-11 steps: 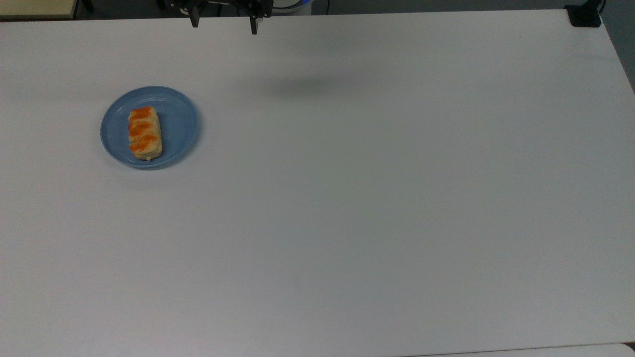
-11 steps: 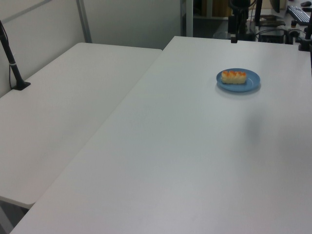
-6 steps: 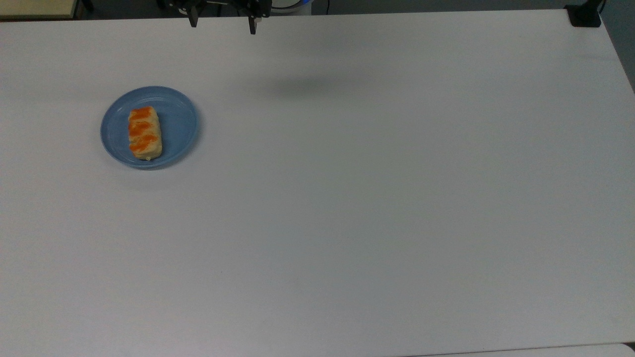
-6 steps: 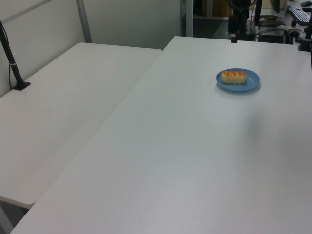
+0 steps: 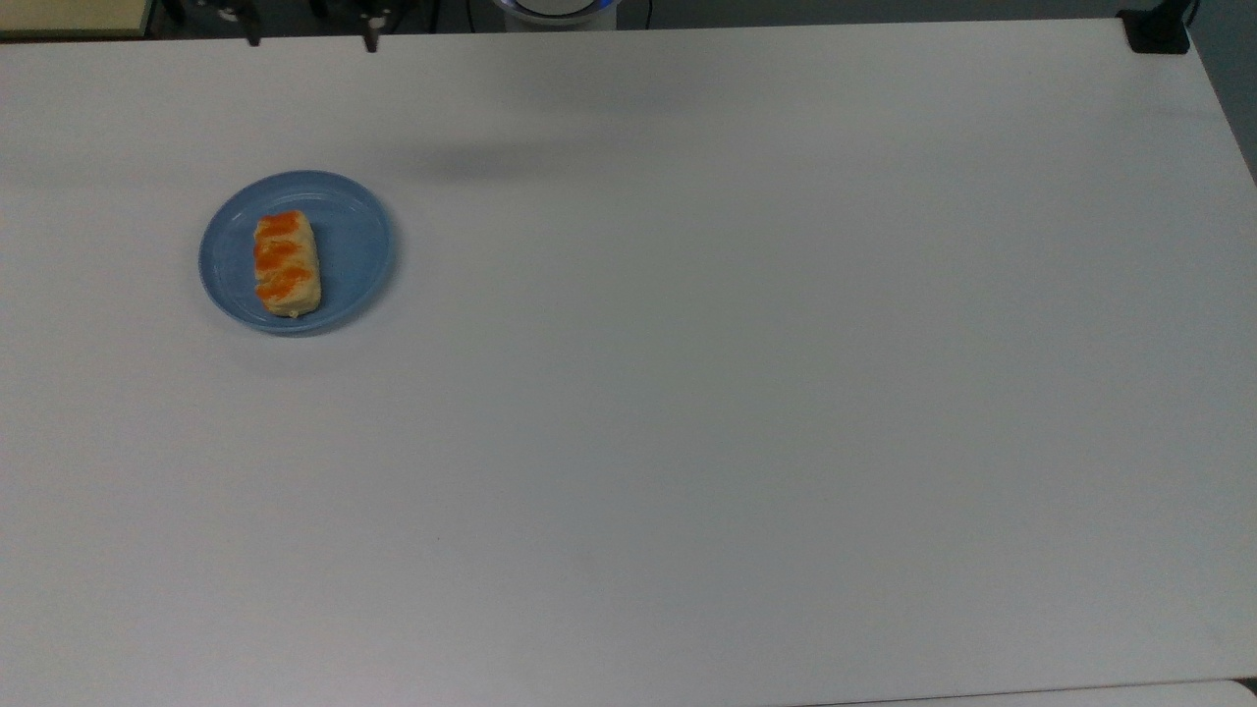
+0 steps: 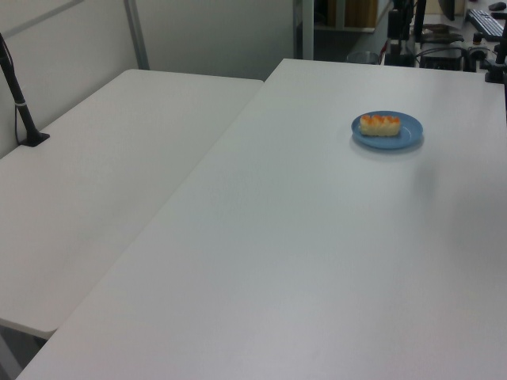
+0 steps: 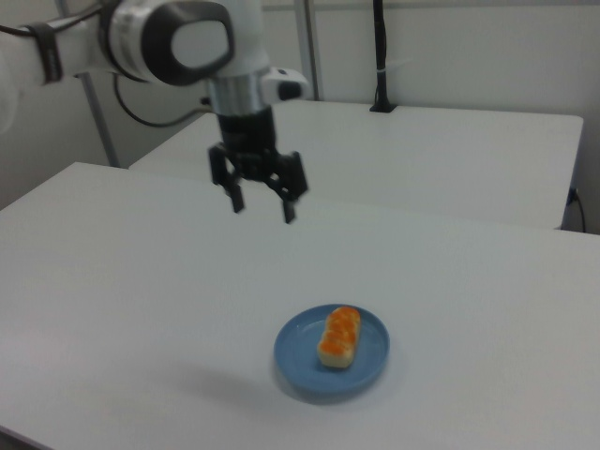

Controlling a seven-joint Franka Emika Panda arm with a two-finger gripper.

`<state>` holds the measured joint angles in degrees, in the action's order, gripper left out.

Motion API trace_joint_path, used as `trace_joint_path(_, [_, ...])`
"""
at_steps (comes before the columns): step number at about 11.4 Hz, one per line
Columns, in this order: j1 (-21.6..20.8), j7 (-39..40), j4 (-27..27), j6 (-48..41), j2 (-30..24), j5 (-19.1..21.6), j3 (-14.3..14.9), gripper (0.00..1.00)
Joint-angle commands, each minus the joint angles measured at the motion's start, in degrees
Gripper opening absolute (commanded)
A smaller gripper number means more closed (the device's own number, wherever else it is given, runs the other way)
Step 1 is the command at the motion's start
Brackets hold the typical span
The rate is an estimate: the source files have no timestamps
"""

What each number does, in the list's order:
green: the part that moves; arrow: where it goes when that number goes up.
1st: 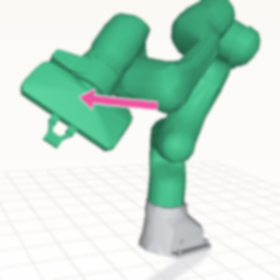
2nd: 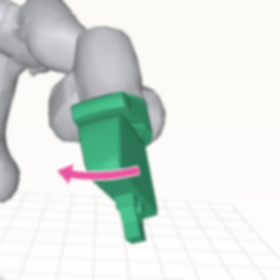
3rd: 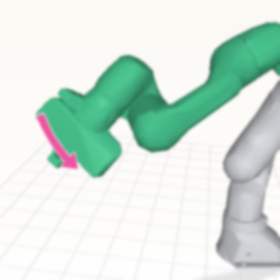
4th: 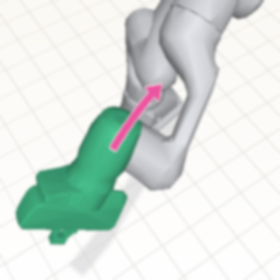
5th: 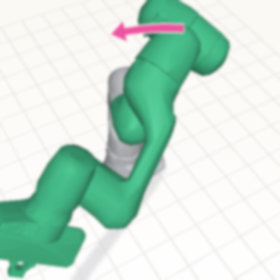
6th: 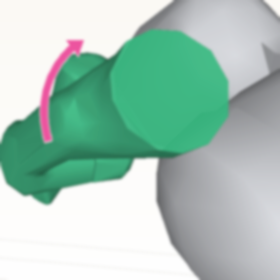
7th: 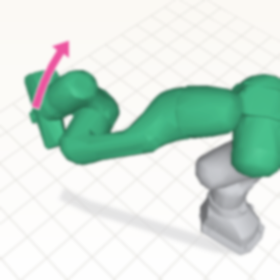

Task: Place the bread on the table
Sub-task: 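Move the open gripper over the glazed bread and lower onto it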

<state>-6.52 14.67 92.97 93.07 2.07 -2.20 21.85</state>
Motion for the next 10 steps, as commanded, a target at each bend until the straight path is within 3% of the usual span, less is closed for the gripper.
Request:
trace_joint_path(1, [2.37,10.26,1.15,7.97,7.31,0.79,4.96,1.00])
trace_joint_path(5, [3.01,13.37,5.11,24.24,18.73,0.71,4.79,1.00])
trace_joint_path(8, [2.56,13.37,10.55,32.67,21.48,0.53,4.26,1.00])
trace_joint_path(10, [2.56,13.37,11.45,34.63,22.80,0.44,3.73,0.94])
